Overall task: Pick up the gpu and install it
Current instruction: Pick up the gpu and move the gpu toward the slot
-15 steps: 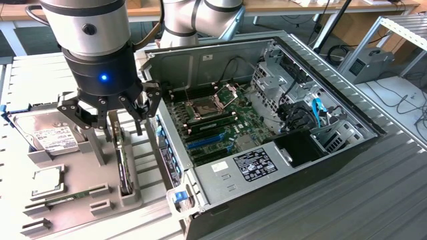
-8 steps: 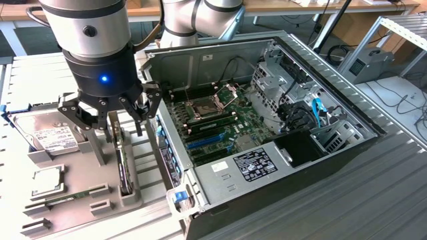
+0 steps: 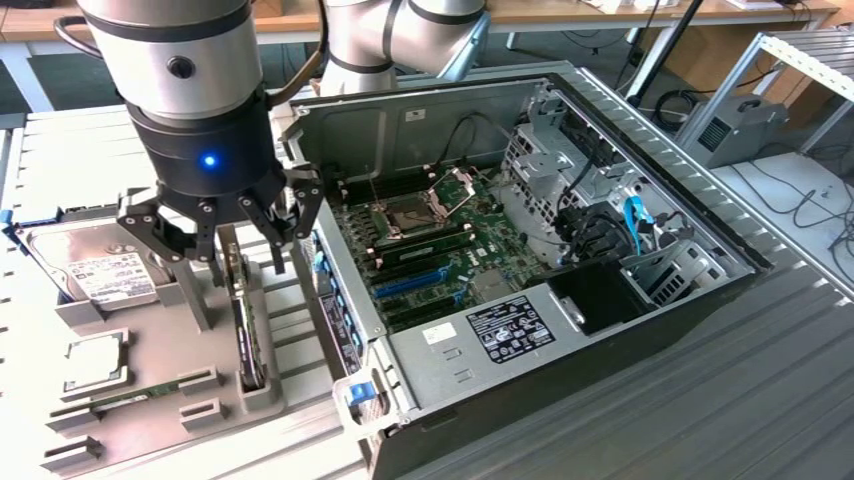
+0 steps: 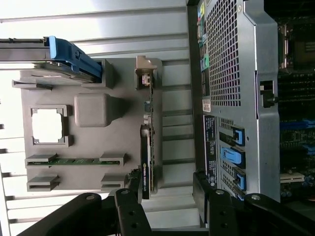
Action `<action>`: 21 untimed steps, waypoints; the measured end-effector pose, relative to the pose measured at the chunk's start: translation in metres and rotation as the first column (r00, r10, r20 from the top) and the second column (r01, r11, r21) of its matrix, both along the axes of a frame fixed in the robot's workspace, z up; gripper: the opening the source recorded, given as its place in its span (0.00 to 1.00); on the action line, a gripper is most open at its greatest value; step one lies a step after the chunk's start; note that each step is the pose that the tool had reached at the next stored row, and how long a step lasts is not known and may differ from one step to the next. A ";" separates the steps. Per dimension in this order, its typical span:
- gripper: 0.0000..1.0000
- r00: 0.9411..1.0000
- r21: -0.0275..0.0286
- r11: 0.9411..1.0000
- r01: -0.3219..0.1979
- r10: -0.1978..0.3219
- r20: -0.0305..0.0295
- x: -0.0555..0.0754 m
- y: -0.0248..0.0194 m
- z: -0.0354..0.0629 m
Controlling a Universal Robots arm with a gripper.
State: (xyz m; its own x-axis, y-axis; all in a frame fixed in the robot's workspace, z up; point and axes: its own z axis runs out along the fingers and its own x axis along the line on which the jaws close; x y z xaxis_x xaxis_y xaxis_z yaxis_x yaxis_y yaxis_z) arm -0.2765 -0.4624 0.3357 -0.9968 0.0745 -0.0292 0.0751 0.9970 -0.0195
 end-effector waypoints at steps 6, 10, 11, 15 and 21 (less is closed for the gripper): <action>0.54 1.000 0.000 1.000 0.000 0.000 0.000 0.000 0.0000 -0.0018; 0.54 1.000 0.000 1.000 0.000 0.000 0.000 0.000 0.0000 -0.0029; 0.54 1.000 0.000 1.000 0.000 0.000 0.000 0.000 0.0000 -0.0031; 0.54 1.000 0.000 1.000 0.000 0.000 0.000 0.000 0.0000 -0.0044; 0.54 1.000 0.000 1.000 0.000 0.000 0.000 0.000 0.0000 -0.0062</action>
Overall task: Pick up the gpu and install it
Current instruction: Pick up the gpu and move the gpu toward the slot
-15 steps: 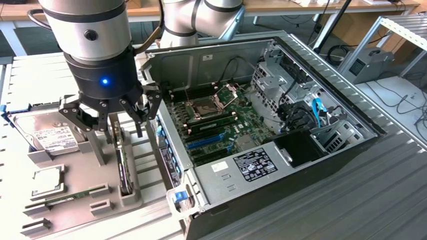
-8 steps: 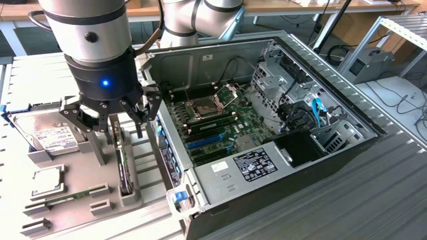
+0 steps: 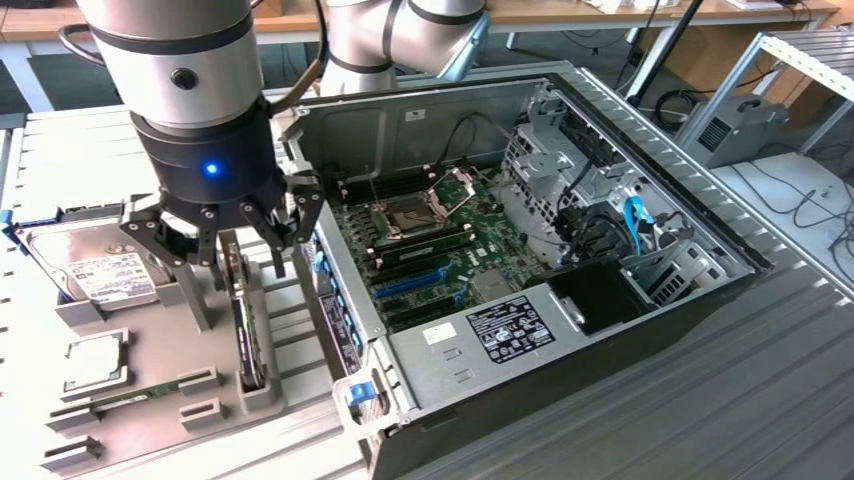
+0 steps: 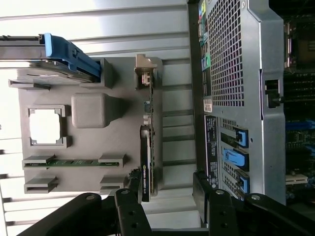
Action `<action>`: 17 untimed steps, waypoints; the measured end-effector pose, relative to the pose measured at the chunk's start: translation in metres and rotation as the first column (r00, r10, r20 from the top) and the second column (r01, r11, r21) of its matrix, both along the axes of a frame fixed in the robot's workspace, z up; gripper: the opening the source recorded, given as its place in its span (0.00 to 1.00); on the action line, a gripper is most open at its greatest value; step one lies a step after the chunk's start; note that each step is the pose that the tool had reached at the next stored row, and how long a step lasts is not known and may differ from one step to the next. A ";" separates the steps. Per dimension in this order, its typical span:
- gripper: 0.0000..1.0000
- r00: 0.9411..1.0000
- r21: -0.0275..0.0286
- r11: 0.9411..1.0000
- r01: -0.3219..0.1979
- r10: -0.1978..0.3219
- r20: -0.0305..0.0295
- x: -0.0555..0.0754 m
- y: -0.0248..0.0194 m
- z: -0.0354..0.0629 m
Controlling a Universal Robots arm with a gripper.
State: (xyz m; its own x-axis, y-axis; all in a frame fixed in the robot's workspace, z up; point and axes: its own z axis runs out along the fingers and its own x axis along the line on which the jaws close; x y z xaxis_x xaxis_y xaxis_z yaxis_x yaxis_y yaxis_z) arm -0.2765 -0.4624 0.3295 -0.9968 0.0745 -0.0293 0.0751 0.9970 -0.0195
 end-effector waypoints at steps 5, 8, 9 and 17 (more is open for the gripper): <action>0.54 1.000 0.000 1.000 0.000 0.000 0.000 0.000 0.0000 -0.0014; 0.54 1.000 0.000 1.000 0.000 0.000 0.000 0.000 0.0000 -0.0027; 0.54 1.000 0.000 1.000 0.000 0.000 0.000 0.000 0.0000 -0.0030; 0.54 1.000 0.000 1.000 0.000 0.000 0.000 0.000 0.0000 -0.0054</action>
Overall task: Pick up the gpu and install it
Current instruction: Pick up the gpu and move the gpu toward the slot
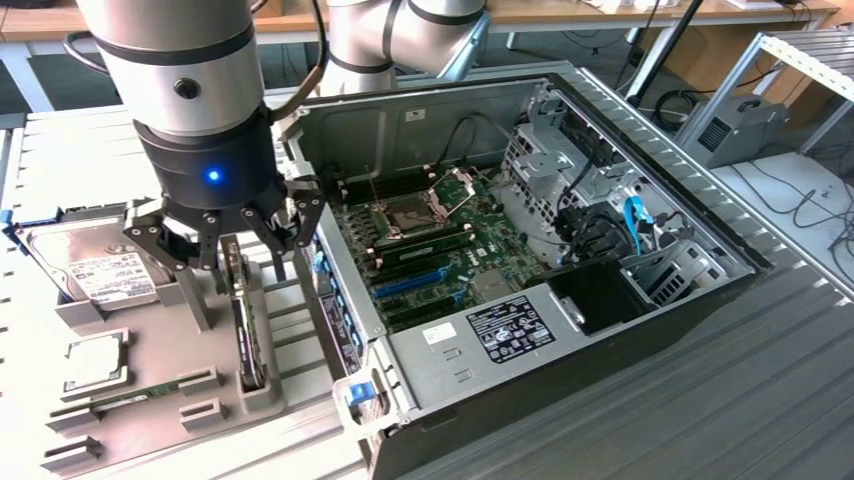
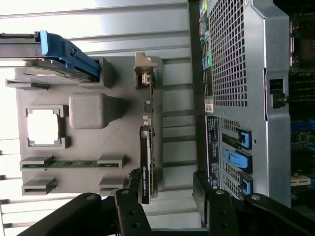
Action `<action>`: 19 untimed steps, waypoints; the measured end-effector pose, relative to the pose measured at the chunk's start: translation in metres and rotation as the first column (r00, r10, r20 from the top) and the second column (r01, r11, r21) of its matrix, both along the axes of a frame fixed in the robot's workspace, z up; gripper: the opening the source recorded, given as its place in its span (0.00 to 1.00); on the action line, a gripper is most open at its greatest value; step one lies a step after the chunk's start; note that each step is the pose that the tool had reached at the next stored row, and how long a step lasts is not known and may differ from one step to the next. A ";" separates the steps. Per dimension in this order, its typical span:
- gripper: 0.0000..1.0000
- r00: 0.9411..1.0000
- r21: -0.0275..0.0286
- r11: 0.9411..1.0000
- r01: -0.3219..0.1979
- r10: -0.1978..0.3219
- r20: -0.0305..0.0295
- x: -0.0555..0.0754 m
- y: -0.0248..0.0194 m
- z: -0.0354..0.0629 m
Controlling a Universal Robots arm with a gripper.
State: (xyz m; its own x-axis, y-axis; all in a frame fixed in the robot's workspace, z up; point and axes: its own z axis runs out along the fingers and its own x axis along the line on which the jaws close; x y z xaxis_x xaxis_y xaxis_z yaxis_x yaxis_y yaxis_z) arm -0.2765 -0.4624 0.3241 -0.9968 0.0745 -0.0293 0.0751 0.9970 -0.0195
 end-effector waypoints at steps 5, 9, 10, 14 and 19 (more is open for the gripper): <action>0.54 1.000 0.000 1.000 0.000 0.000 0.000 0.000 0.0000 -0.0016; 0.54 1.000 0.000 1.000 0.000 0.000 0.000 0.000 0.0000 -0.0029; 0.54 1.000 0.000 1.000 0.000 0.000 0.000 0.000 0.0000 -0.0032; 0.54 1.000 0.000 1.000 0.000 0.000 0.000 0.000 0.0000 -0.0044; 0.54 1.000 0.000 1.000 0.000 0.000 0.000 0.000 0.0000 -0.0060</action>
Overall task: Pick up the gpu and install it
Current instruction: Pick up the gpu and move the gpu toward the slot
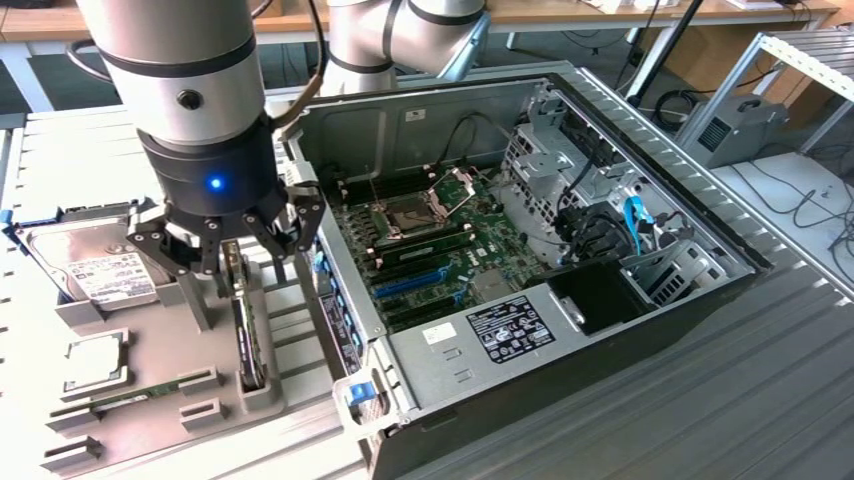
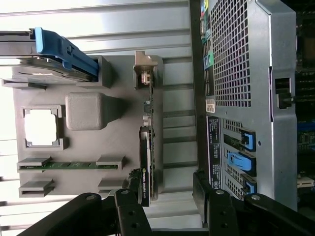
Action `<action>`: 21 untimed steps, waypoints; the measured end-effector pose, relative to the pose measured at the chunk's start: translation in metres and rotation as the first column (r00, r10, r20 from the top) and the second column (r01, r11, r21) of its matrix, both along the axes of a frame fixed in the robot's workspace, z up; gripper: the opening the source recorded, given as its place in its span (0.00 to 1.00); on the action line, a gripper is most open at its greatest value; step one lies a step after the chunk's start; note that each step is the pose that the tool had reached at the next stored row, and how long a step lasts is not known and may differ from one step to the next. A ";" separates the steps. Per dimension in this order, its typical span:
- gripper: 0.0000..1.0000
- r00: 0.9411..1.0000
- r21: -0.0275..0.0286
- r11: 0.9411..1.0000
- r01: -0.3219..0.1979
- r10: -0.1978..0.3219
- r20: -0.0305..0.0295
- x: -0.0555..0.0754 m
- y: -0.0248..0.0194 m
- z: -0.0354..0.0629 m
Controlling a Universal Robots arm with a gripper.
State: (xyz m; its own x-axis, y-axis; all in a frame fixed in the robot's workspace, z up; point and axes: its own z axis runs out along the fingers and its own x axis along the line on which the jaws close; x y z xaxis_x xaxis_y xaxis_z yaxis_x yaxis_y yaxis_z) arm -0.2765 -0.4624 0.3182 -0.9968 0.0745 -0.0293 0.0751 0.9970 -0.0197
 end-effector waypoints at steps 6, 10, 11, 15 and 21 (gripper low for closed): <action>0.54 1.000 0.000 1.000 0.000 0.000 0.000 0.000 0.0000 -0.0022; 0.54 1.000 0.000 1.000 0.000 0.000 0.000 0.000 0.0000 -0.0035; 0.54 1.000 0.000 1.000 0.000 0.000 0.000 0.000 0.0000 -0.0038; 0.54 1.000 0.000 1.000 0.000 0.000 0.000 0.000 0.0000 -0.0051; 0.54 1.000 0.000 1.000 0.000 0.000 0.000 0.000 0.0000 -0.0066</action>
